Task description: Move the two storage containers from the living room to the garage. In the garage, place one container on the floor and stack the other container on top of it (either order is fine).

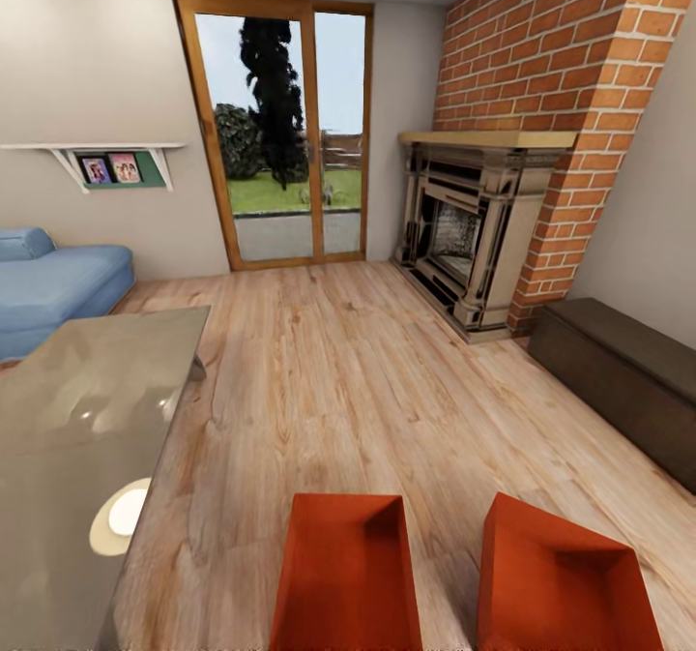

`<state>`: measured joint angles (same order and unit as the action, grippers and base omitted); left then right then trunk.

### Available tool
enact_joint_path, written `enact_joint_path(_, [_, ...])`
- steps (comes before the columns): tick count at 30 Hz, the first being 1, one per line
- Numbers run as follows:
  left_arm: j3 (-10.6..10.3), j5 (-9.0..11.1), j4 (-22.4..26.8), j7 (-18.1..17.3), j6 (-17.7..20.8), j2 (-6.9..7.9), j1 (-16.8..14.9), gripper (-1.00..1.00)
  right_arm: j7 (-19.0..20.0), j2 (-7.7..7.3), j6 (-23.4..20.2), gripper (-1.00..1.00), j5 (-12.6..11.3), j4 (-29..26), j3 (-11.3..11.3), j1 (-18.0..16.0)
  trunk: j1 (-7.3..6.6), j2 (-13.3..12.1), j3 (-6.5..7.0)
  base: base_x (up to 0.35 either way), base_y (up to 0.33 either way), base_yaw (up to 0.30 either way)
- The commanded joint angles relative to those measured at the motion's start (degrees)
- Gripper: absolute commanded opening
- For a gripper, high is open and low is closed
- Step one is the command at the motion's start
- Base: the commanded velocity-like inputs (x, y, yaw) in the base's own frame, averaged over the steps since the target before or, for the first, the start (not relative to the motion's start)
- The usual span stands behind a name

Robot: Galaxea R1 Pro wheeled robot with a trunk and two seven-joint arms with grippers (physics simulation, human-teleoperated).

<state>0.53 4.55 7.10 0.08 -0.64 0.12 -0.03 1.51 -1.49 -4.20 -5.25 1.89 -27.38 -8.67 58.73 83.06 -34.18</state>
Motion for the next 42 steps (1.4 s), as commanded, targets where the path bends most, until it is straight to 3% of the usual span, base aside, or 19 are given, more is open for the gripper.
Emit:
enact_joint_path(1, [0.0,0.5,0.0,0.0,-0.1,0.0,0.0,1.0,0.2,0.0,-0.1,1.0,-0.6,0.0,-0.5,0.0,0.0,0.0,-0.14,0.0,0.0,0.0])
enact_joint_path(42, [0.0,0.5,0.0,0.0,-0.1,-0.02,0.0,1.0,0.2,-0.01,-0.1,1.0,-0.6,0.0,-0.5,-0.1,0.0,0.0,-3.91,0.0,0.0,0.0])
